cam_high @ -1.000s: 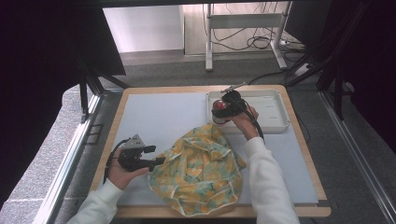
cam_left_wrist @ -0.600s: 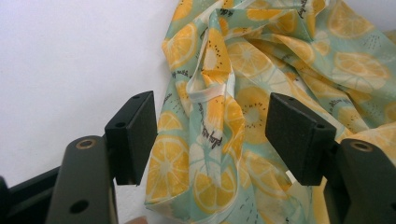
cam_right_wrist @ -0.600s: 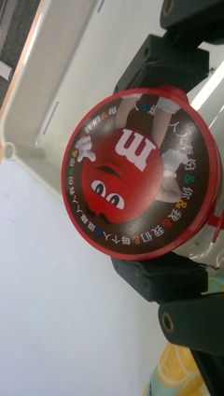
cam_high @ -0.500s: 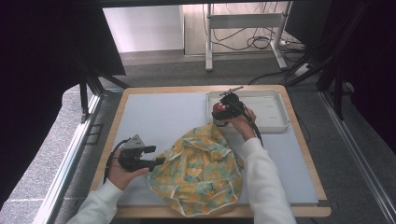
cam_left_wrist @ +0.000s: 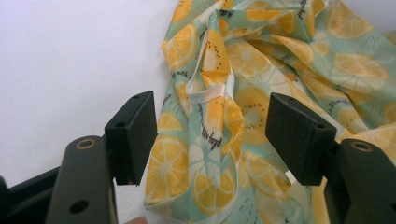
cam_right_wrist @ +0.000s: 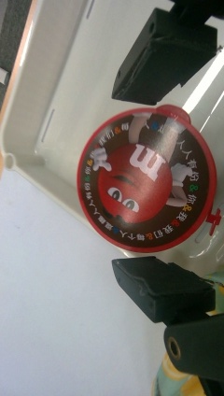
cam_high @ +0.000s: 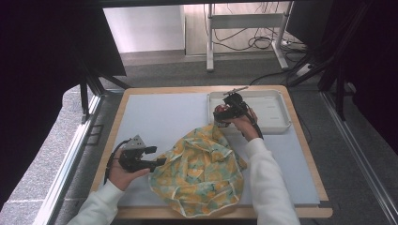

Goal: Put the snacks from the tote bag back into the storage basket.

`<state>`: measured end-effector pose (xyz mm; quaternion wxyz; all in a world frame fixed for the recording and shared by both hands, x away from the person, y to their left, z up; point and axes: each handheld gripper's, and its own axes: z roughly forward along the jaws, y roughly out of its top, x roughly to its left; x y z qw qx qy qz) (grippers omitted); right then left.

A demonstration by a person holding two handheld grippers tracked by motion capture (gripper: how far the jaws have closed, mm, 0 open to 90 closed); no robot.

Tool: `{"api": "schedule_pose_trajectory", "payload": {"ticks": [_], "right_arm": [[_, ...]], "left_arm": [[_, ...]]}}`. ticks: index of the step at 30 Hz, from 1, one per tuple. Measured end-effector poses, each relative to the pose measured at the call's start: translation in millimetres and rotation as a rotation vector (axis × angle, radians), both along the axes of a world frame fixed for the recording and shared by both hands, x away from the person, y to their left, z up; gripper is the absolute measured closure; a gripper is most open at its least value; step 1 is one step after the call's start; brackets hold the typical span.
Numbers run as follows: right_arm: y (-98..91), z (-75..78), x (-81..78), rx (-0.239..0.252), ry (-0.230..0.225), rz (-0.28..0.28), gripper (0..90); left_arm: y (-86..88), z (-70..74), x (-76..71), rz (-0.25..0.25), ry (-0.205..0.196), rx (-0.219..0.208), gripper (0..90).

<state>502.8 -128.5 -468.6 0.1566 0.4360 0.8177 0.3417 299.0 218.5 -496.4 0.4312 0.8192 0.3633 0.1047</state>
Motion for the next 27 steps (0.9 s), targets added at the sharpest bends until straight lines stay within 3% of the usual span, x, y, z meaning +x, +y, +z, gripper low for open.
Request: {"api": "schedule_pose_trajectory", "payload": {"ticks": [14, 27], "right_arm": [[-8.7, 23.6, -20.0, 0.040, -0.072, 0.047, 15.5], [-24.8, 37.0, -71.8, 0.099, -0.134, 0.111, 16.8]], "left_arm": [[2.8, 1.1, -4.2, 0.010, -0.006, 0.003, 34.3], [10.1, -0.3, -6.6, 0.024, -0.009, -0.002, 34.3]]}}
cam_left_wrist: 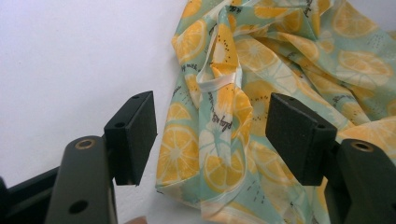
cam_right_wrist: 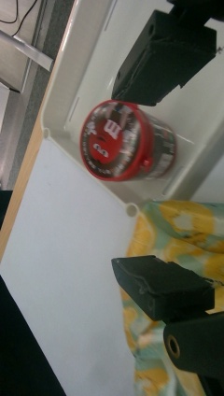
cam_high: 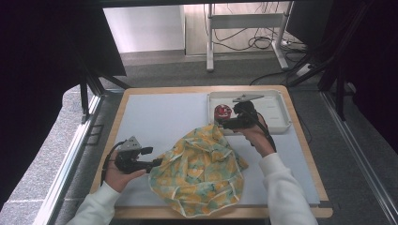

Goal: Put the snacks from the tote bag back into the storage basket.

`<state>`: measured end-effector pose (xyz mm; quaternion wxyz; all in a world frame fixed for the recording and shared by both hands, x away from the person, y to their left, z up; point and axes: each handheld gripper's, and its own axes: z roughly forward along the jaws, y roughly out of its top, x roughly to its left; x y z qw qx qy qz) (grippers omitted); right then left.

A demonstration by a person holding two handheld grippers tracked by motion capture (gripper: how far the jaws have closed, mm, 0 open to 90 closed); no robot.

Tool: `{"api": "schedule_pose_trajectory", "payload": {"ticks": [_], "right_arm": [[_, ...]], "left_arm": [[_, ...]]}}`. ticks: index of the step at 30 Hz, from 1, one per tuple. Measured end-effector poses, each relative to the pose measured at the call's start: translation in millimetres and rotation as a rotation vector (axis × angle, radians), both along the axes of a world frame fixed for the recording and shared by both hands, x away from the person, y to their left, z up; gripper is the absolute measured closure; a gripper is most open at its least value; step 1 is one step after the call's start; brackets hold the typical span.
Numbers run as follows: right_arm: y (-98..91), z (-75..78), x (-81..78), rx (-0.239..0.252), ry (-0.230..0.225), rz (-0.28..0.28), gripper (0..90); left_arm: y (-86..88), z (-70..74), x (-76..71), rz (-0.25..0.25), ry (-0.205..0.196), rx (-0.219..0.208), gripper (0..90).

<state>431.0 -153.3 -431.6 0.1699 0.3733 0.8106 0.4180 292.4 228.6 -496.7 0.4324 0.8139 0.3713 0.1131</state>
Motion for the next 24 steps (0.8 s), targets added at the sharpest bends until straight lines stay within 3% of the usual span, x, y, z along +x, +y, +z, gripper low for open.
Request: {"api": "schedule_pose_trajectory", "payload": {"ticks": [10, 19, 24], "right_arm": [[-30.4, -5.6, -53.5, 0.021, -0.033, 0.043, 20.9], [-64.8, -23.3, -87.7, 0.040, -0.009, 0.011, 22.6], [-75.7, -39.6, -99.5, 0.022, 0.015, -0.006, 22.7]], "left_arm": [[0.1, 0.9, -1.8, 0.004, -0.002, -0.002, 34.1], [1.3, 1.6, -2.4, 0.007, -0.004, -0.007, 34.1], [1.0, 1.4, -2.6, 0.007, -0.004, -0.003, 34.0]]}}
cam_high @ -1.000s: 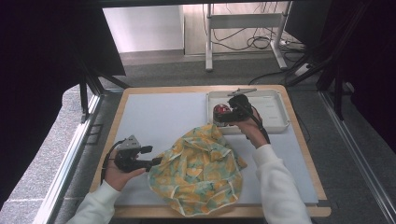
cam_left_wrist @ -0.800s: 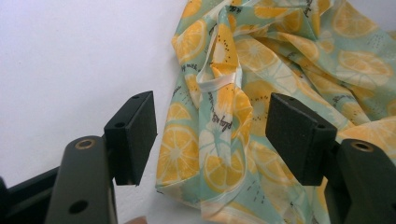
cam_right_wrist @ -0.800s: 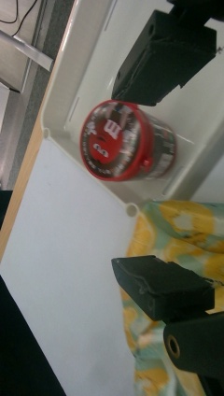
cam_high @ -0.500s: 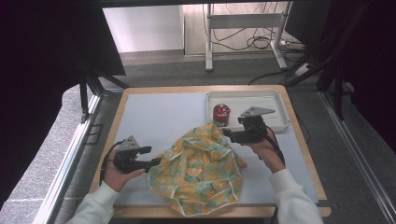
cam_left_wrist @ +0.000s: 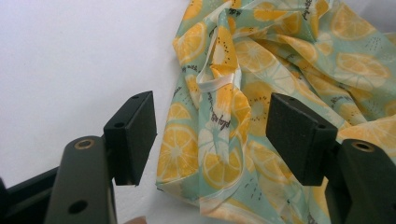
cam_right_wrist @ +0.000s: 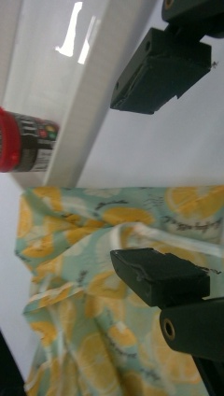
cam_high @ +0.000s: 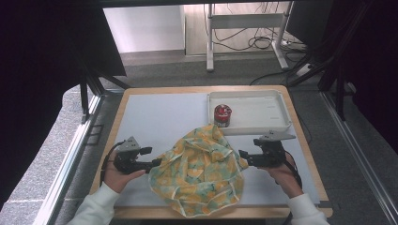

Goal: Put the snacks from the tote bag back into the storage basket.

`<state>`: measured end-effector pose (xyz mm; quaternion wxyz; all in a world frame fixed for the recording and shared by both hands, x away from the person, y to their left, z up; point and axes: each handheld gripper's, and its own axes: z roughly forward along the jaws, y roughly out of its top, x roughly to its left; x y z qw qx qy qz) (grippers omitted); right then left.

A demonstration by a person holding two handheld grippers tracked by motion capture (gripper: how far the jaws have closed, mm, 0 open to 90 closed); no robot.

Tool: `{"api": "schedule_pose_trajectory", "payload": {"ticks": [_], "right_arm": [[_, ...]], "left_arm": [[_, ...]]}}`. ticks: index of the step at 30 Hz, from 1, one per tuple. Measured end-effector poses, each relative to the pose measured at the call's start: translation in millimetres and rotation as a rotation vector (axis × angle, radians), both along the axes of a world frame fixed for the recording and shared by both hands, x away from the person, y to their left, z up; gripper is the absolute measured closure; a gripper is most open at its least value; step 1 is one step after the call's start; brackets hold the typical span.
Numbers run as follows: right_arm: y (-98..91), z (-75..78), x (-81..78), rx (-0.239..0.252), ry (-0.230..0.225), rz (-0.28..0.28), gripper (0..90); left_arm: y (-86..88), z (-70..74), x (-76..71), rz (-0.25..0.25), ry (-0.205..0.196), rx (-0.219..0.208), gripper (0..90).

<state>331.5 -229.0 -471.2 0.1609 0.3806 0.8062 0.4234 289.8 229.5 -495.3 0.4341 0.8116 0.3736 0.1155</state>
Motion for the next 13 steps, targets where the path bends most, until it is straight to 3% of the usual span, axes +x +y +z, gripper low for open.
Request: {"api": "schedule_pose_trajectory", "payload": {"ticks": [6, 13], "right_arm": [[1.0, -2.0, -2.7, 0.003, -0.008, 0.007, 22.7], [3.1, -10.8, -2.5, -0.026, -0.004, -0.011, 22.4]], "left_arm": [[0.1, -0.3, 0.1, 0.004, 0.000, 0.001, 34.0], [1.0, -0.9, 1.6, 0.006, 0.002, 0.001, 33.8]]}}
